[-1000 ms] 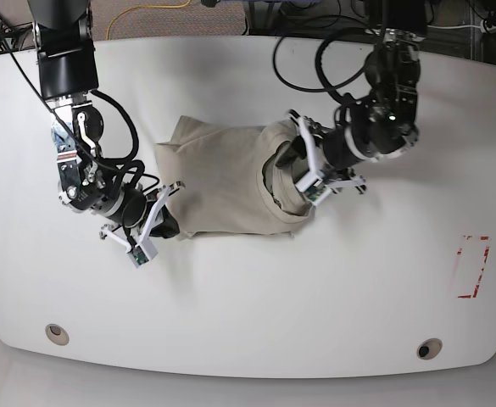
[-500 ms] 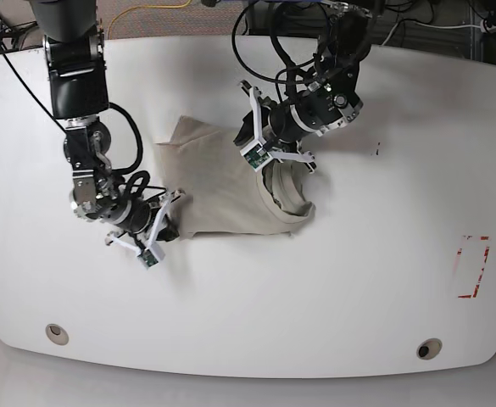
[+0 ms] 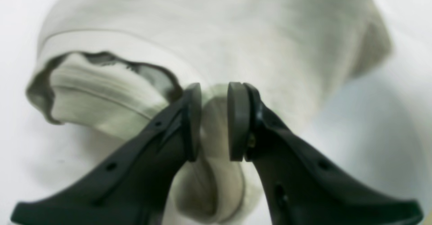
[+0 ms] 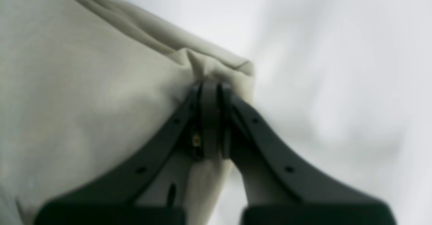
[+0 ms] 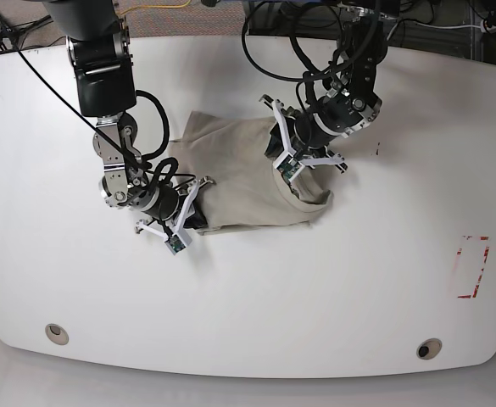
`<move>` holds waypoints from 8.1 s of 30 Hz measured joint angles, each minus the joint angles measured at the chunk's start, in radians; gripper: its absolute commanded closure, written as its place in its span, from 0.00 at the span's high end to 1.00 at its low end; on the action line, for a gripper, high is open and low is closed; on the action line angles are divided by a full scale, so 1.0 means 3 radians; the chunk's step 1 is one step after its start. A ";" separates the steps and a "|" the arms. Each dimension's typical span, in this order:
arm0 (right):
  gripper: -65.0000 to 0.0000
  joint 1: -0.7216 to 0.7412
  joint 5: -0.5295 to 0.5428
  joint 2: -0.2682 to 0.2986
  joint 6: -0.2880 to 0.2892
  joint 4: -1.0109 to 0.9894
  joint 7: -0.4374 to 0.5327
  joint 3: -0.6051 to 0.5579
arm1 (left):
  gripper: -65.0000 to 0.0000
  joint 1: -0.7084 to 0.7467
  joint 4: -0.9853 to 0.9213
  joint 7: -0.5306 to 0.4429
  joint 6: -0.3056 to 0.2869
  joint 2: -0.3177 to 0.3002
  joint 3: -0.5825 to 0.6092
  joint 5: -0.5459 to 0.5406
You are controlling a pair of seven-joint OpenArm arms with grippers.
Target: Fold the T-shirt properly
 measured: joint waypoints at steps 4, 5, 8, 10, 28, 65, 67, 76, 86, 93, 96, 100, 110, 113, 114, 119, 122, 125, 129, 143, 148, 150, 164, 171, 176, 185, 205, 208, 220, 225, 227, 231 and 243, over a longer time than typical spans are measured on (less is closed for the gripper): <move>0.02 -0.0041 0.0000 0.0001 -0.0001 0.0008 0.0017 0.0000 | 0.18 -0.0050 -0.0300 -0.0058 -0.0034 -0.0001 -0.0109 -0.0046; 0.02 -0.0065 0.0001 0.0001 -0.0001 0.0015 0.0050 0.0000 | 0.18 -0.0074 -0.0331 -0.0079 -0.0046 -0.0001 -0.0140 -0.0079; 0.02 -0.0177 0.0038 0.0041 -0.0034 0.0118 0.0086 0.0001 | 0.18 -0.0154 -0.0459 -0.0113 -0.0052 -0.0020 -0.0219 -0.0112; 0.02 -0.0239 0.0067 0.0066 -0.0032 0.0170 0.0092 0.0003 | 0.18 -0.0183 -0.0505 -0.0173 -0.0055 -0.0084 -0.0223 -0.0132; 0.02 -0.1132 0.0117 -0.0009 -0.0023 0.0889 0.0212 0.0451 | 0.18 -0.0759 -0.1062 -0.0373 -0.0609 -0.0506 -0.0221 -0.0240; 0.02 -0.1640 -0.0052 -0.0561 -0.0057 0.1888 -0.0741 0.0397 | 0.18 -0.1427 -0.0571 0.0181 -0.0565 -0.0814 -0.0043 0.0001; 0.02 -0.1665 -0.0064 -0.0575 -0.0088 0.1895 -0.0738 0.0347 | 0.18 -0.1429 -0.0571 0.0175 -0.0563 -0.0815 -0.0046 0.0000; 0.02 -0.1765 -0.0038 -0.0590 -0.0543 0.1968 -0.0741 -0.0125 | 0.18 -0.1410 -0.0571 0.0177 -0.0565 -0.0815 -0.0047 -0.0008; 0.03 -0.1898 -0.0013 -0.0544 -0.0593 0.2514 -0.0944 -0.0004 | 0.19 -0.1188 -0.0340 0.0188 -0.0561 -0.0655 -0.0427 -0.0001; 0.03 -0.1909 -0.0011 -0.0346 -0.0604 0.2908 -0.1033 0.0331 | 0.24 -0.0923 0.0067 0.0195 -0.0540 -0.0215 -0.0540 0.0034; 0.03 -0.1915 -0.0011 -0.0278 -0.0603 0.2936 -0.1045 0.0448 | 0.40 -0.0786 0.0187 0.0151 -0.0298 -0.0018 -0.0464 -0.0041; 0.03 -0.1919 -0.0011 -0.0242 -0.0601 0.2934 -0.1080 0.0589 | 0.59 -0.0624 0.0207 0.0066 0.0446 0.0109 -0.0237 0.0027; 0.03 -0.1928 -0.0010 -0.0233 -0.0329 0.2934 -0.1076 0.0912 | 0.64 -0.0291 0.0090 -0.0821 0.1832 0.0000 0.0455 -0.0010; 0.03 -0.1932 -0.0010 -0.0251 -0.0242 0.2934 -0.1077 0.0980 | 0.64 -0.0290 -0.0148 -0.0960 0.2035 -0.0095 0.0682 -0.0032; 0.03 -0.1933 -0.0010 -0.0256 -0.0217 0.2934 -0.1074 0.0993 | 0.64 -0.0286 -0.0221 -0.0998 0.2094 -0.0120 0.0724 -0.0029; 0.03 -0.1935 -0.0010 -0.0258 -0.0169 0.2934 -0.1077 0.1080 | 0.64 -0.0259 -0.0599 -0.1273 0.2397 -0.0230 0.0835 -0.0039; 0.03 -0.1934 -0.0011 -0.0254 -0.0142 0.2934 -0.1078 0.1113 | 0.64 -0.0211 -0.0799 -0.1559 0.2511 -0.0317 0.0833 -0.0047; 0.03 -0.1944 -0.0010 -0.0259 -0.0108 0.2934 -0.1077 0.1104 | 0.64 -0.0188 -0.0987 -0.1713 0.2580 -0.0385 0.0830 -0.0051; 0.03 -0.1985 -0.0010 -0.0259 -0.0088 0.2934 -0.1077 0.1099 | 0.64 -0.0214 -0.1202 -0.1991 0.2571 -0.0432 0.0833 -0.0079; 0.03 -0.2036 -0.0009 -0.0258 -0.0088 0.2934 -0.1073 0.1105 | 0.64 0.0144 -0.1180 -0.2422 0.1751 -0.0806 0.0042 -0.0249; 0.03 -0.2084 -0.0011 -0.0258 -0.0088 0.2935 -0.1080 0.1101 | 0.64 0.0289 -0.1179 -0.2403 0.1207 -0.0950 -0.0666 -0.0328; 0.03 -0.2094 -0.0011 -0.0259 -0.0088 0.2935 -0.1078 0.1092 | 0.63 0.0347 -0.1181 -0.2377 0.1047 -0.1019 -0.0894 -0.0342; 0.02 -0.2211 -0.0010 -0.0259 -0.0088 0.2956 -0.1080 0.1088 | 0.63 0.0364 -0.1808 -0.2346 0.0408 -0.1657 -0.1848 -0.0468; 0.02 -0.2269 -0.0010 -0.0259 -0.0089 0.2963 -0.1074 0.1086 | 0.63 0.0270 -0.1982 -0.2256 0.0341 -0.1858 -0.1918 -0.0425; 0.02 -0.2290 -0.0011 -0.0259 -0.0088 0.2964 -0.1078 0.1085 | 0.63 0.0212 -0.2043 -0.2144 0.0318 -0.1979 -0.1907 -0.0374; 0.02 -0.2284 -0.0038 -0.0278 -0.0099 0.2965 -0.1076 0.0912 | 0.64 0.0009 -0.2087 -0.1858 0.0308 -0.2116 -0.1874 -0.0170; 0.02 -0.2330 -0.0034 -0.0305 -0.0109 0.2964 -0.0519 0.0932 | 0.64 0.0409 -0.0585 -0.1653 0.0333 -0.1859 -0.1882 -0.0018; 0.02 -0.2413 -0.0039 -0.0301 -0.0112 0.2962 -0.0285 0.1040 | 0.64 0.0521 -0.0278 -0.1696 0.0323 -0.1681 -0.1858 -0.0027; 0.02 -0.2842 -0.0037 -0.0304 -0.0125 0.2955 0.0403 0.1319 | 0.63 0.1061 0.0164 -0.2763 0.0348 -0.0905 -0.1849 -0.0022; 0.02 -0.3134 -0.0038 -0.0355 -0.0136 0.2955 0.0504 0.1480 | 0.63 0.1523 0.0266 -0.2870 0.0357 -0.0668 -0.1849 -0.0010; 0.02 -0.3241 -0.0041 -0.0413 -0.0131 0.2955 0.0581 0.1555 | 0.63 0.1714 0.0317 -0.2871 0.0361 -0.0595 -0.1827 -0.0006; 0.02 -0.3471 -0.0038 -0.0580 -0.0117 0.2955 0.0720 0.1676 | 0.63 0.2174 0.0469 -0.2879 0.0332 -0.0479 -0.1746 -0.0006; 0.02 -0.4313 -0.0036 -0.0676 -0.0117 0.2949 0.0954 0.1665 | 0.63 0.3594 0.0820 -0.2884 0.0336 -0.0247 -0.1560 -0.0010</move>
